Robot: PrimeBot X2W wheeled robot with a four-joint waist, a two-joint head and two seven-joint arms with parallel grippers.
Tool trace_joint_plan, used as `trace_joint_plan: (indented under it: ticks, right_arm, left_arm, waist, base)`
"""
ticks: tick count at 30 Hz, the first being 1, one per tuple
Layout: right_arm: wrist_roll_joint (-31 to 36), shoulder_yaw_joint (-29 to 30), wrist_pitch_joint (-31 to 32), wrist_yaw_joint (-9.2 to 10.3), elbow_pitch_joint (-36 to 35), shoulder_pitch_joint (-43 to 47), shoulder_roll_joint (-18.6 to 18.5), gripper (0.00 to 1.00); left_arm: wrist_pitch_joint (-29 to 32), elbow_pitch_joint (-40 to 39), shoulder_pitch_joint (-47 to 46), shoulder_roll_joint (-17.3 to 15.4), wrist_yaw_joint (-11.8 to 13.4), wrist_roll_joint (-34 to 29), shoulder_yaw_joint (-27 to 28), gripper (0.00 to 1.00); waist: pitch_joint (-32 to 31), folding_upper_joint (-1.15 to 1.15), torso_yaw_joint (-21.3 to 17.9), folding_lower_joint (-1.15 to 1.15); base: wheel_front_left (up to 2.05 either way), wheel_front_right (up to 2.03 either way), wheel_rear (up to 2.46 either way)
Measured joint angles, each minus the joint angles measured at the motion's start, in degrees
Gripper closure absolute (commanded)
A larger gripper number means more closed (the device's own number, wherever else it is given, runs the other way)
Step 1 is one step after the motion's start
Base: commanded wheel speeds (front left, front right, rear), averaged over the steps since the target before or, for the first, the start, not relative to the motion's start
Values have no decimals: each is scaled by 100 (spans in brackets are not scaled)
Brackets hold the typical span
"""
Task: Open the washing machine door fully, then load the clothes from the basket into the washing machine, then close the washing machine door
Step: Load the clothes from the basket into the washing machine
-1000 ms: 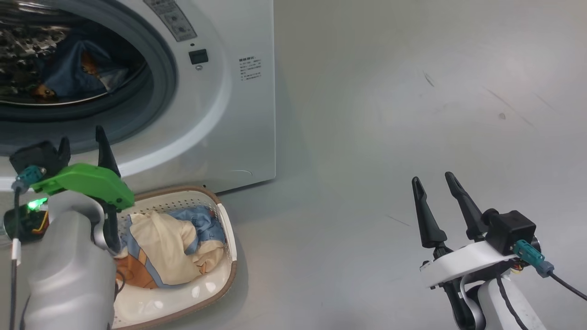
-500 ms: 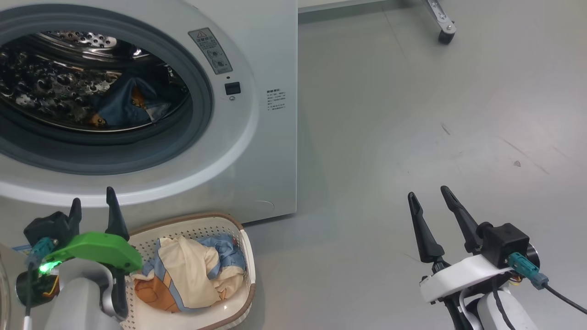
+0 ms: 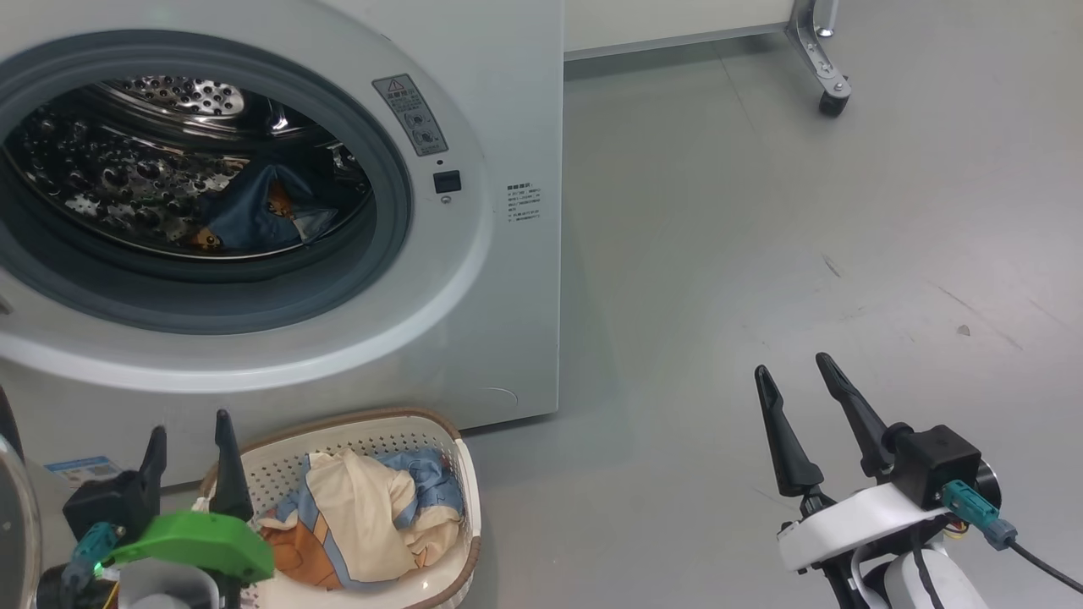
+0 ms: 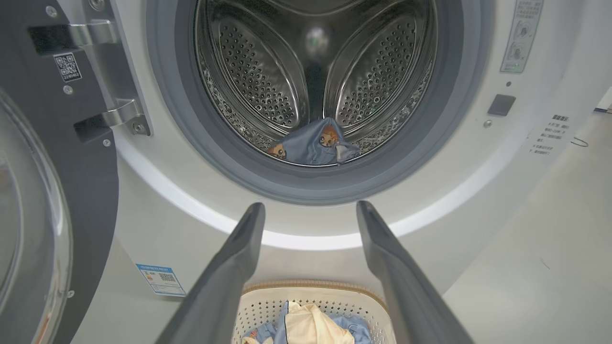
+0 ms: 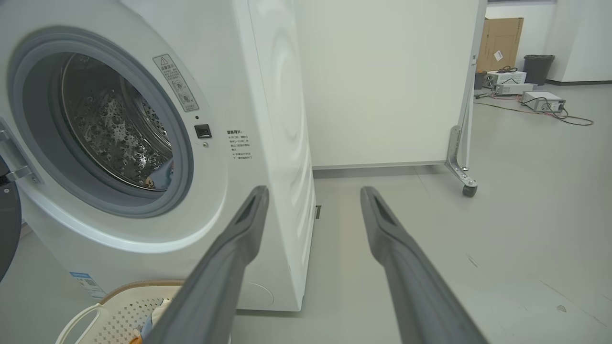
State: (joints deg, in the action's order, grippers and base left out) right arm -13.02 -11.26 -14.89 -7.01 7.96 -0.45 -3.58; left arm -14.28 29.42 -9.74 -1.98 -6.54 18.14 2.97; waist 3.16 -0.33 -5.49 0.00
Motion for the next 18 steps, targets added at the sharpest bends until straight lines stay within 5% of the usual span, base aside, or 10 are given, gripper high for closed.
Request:
trace_joint_plan:
  ticks: [18]
  right_arm:
    - [64, 186, 0, 0, -70, 67, -36, 0]
  left_arm:
    - [0, -779, 904, 0, 0, 2, -79, 0]
  waist:
    - [-25, 0, 51, 0]
  base:
    - [0, 0, 0]
